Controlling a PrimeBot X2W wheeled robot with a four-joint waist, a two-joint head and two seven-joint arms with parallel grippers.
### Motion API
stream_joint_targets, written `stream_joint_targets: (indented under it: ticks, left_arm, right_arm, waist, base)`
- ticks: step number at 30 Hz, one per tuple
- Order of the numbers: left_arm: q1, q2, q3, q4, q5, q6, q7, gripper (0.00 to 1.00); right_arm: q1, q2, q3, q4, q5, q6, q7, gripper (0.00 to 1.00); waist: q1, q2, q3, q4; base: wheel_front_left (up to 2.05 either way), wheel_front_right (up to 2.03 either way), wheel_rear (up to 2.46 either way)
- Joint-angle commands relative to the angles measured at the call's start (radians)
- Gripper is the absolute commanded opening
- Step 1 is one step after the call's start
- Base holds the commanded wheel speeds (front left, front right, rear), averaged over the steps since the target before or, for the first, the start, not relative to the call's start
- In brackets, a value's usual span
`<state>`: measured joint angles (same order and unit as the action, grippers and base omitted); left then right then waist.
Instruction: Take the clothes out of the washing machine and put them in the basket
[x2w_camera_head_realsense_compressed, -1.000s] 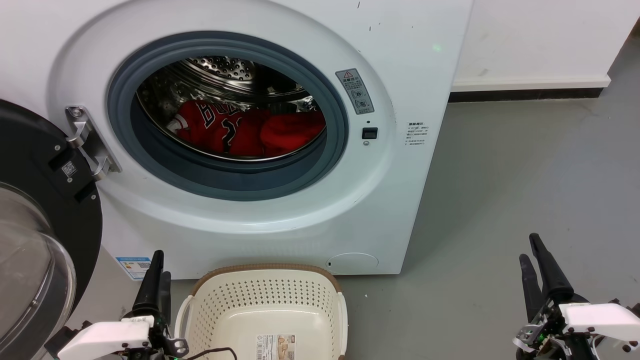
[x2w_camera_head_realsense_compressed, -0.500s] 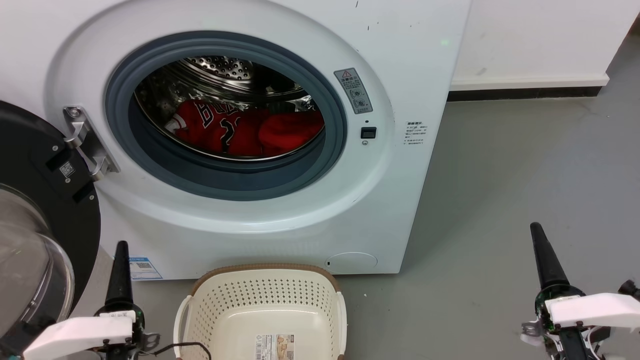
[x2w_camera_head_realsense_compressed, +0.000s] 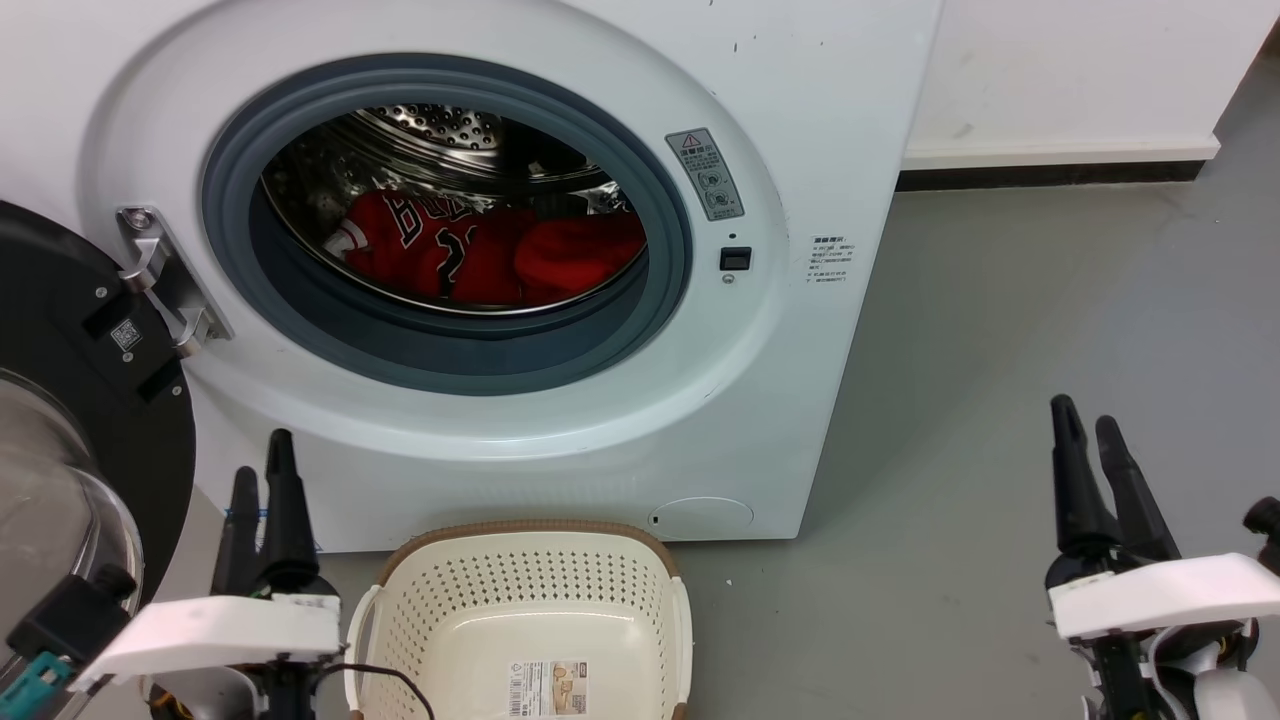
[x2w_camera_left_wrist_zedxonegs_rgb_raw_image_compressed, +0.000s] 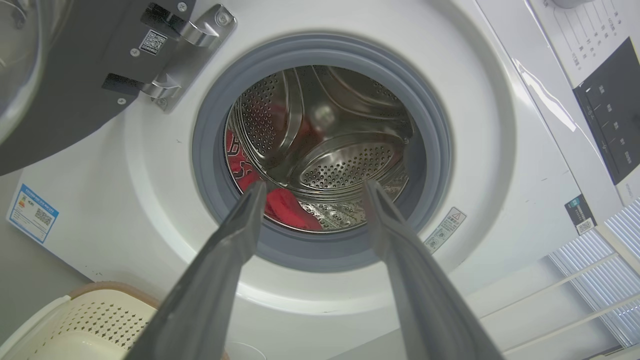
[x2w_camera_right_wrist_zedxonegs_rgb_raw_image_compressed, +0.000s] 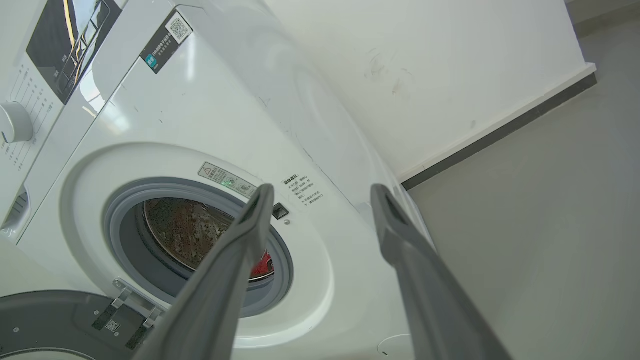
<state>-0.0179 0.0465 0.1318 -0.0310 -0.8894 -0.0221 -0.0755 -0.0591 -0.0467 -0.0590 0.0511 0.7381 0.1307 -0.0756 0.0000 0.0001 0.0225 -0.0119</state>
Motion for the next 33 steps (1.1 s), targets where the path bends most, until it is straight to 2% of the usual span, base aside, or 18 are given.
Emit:
stream_joint_targets:
  ticks: [1,8,15,25,28,31,33]
  left_arm:
    - [0.007,0.003,-0.016,-0.025,0.027,-0.001,-0.012,1.00]
    - [0.021,0.003,-0.032,-0.076,0.161,0.015,-0.033,1.00]
    - [0.034,0.004,-0.079,-0.109,0.325,0.057,-0.054,1.00]
    - [0.057,0.058,-0.173,-0.117,0.470,0.138,-0.081,1.00]
    - [0.064,0.075,-0.198,-0.106,0.508,0.176,-0.090,1.00]
    - [0.067,0.085,-0.216,-0.099,0.530,0.214,-0.096,1.00]
    - [0.071,0.093,-0.230,-0.097,0.538,0.223,-0.100,1.00]
  right_arm:
    - [-0.019,-0.004,0.011,-0.027,-0.055,0.000,-0.011,1.00]
    - [-0.002,-0.004,0.054,-0.037,-0.160,0.000,-0.033,1.00]
    - [-0.004,-0.004,0.064,-0.045,-0.279,0.000,-0.053,1.00]
    - [0.002,-0.004,0.079,-0.041,-0.416,0.000,-0.080,1.00]
    - [0.006,-0.004,0.082,-0.036,-0.451,0.000,-0.088,1.00]
    - [0.007,-0.004,0.090,-0.027,-0.480,0.000,-0.096,1.00]
    - [0.008,-0.004,0.092,-0.022,-0.501,0.000,-0.101,1.00]
  waist:
    - [0.0000,-0.0001,0.000,0.000]
    - [0.0000,-0.0001,0.001,-0.003]
    - [0.0000,-0.0001,0.002,-0.008]
    - [0.0000,-0.0001,0.004,-0.014]
    - [0.0000,-0.0001,0.005,-0.015]
    - [0.0000,-0.0001,0.005,-0.018]
    - [0.0000,-0.0001,0.005,-0.019]
  base:
    - [0.00,0.00,0.00]
    - [0.00,0.00,0.00]
    - [0.00,0.00,0.00]
    - [0.00,0.00,0.00]
    - [0.00,0.00,0.00]
    - [0.00,0.00,0.00]
    - [0.00,0.00,0.00]
